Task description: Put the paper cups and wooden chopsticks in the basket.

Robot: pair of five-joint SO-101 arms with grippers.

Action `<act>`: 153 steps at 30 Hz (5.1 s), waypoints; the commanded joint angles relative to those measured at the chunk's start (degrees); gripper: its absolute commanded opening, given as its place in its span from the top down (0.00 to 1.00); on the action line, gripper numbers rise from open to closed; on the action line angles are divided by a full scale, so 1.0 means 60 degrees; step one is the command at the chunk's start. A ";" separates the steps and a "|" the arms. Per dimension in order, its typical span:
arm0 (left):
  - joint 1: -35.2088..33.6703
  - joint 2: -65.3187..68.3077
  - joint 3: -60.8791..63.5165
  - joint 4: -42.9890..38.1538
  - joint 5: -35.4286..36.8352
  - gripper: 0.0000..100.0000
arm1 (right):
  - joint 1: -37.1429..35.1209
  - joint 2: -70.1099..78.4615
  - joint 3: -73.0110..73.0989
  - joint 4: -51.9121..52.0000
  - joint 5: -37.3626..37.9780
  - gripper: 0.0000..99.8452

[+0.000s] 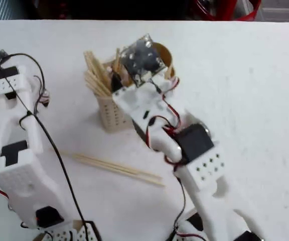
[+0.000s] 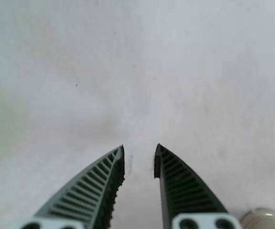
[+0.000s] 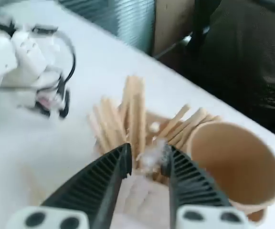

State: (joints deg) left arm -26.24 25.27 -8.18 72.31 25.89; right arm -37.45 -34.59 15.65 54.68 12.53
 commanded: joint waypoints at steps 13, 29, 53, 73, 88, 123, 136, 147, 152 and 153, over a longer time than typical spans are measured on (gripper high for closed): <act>-0.0242 -0.0095 -0.0117 -0.0352 0.0029 0.88 | -0.2352 0.2484 0.4996 0.0359 0.3927 0.82; -0.0242 -0.0095 -0.0117 -0.0308 0.0029 0.88 | -0.2088 0.5326 0.3971 0.0256 0.4762 0.82; -0.0242 -0.0095 -0.0117 -0.0322 0.0029 0.88 | 0.0418 0.4491 0.3473 0.0505 0.4777 0.98; -0.0242 -0.0095 -0.0117 -0.0352 0.0029 0.88 | 0.0989 -0.3802 0.3370 0.3245 0.4718 0.98; -0.0242 -0.0081 -0.0117 -0.0352 0.0029 0.88 | -0.0740 -0.3114 0.1070 -0.2689 0.0513 0.98; -0.0242 -0.0081 -0.0117 -0.0352 0.0029 0.89 | 0.0549 -0.0637 0.4601 -0.7553 -0.1070 0.84; -0.0359 -0.1238 -0.0645 0.0879 -0.4410 0.88 | 0.0388 -0.2762 0.2652 0.1150 0.2081 0.97; 0.0183 -0.5004 -0.0733 0.5011 -1.1751 0.88 | 0.3993 -0.5062 0.6330 0.4344 0.4000 0.98; 0.0491 -0.6161 0.2799 0.4952 -1.5370 0.80 | 0.5282 -0.5077 0.8396 0.3070 0.4542 0.98; 0.0579 -0.6337 0.3473 0.4894 -1.6044 0.80 | 0.5473 -0.5092 0.8747 0.2791 0.4542 0.98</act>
State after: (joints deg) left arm -24.48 -8.04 2.29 101.85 -58.15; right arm -9.58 -64.40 61.54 77.19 38.11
